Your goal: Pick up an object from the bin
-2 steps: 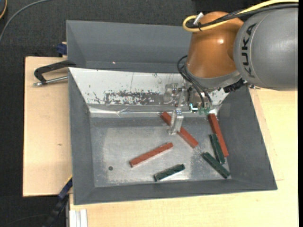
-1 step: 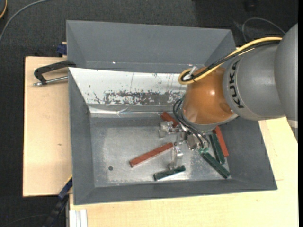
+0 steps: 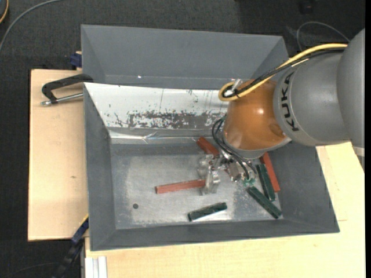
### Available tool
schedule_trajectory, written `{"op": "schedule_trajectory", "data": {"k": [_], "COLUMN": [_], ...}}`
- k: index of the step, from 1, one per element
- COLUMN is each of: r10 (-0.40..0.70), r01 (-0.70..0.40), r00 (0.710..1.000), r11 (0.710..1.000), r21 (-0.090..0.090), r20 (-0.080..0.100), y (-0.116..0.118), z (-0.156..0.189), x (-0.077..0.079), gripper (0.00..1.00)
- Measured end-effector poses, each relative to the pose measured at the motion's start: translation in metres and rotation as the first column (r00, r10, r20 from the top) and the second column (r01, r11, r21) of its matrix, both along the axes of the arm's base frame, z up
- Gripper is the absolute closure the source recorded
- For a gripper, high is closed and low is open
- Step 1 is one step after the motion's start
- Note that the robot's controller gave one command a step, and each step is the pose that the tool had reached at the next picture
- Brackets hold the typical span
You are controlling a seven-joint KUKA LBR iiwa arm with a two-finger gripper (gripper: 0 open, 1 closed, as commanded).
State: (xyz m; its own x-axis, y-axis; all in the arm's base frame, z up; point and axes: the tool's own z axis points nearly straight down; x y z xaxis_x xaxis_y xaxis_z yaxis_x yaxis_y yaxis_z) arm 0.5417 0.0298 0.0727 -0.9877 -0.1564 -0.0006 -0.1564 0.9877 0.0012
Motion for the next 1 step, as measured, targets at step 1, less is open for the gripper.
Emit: {"op": "schedule_trajectory", "data": {"k": [1], "r10": [0.015], "r01": [-0.015], "r00": [1.0], "r11": [1.0], "r21": [-0.002], "r20": [0.015], "y": [-0.0329], "z": [0.1355], "x": [0.0131], "gripper": [1.0]}}
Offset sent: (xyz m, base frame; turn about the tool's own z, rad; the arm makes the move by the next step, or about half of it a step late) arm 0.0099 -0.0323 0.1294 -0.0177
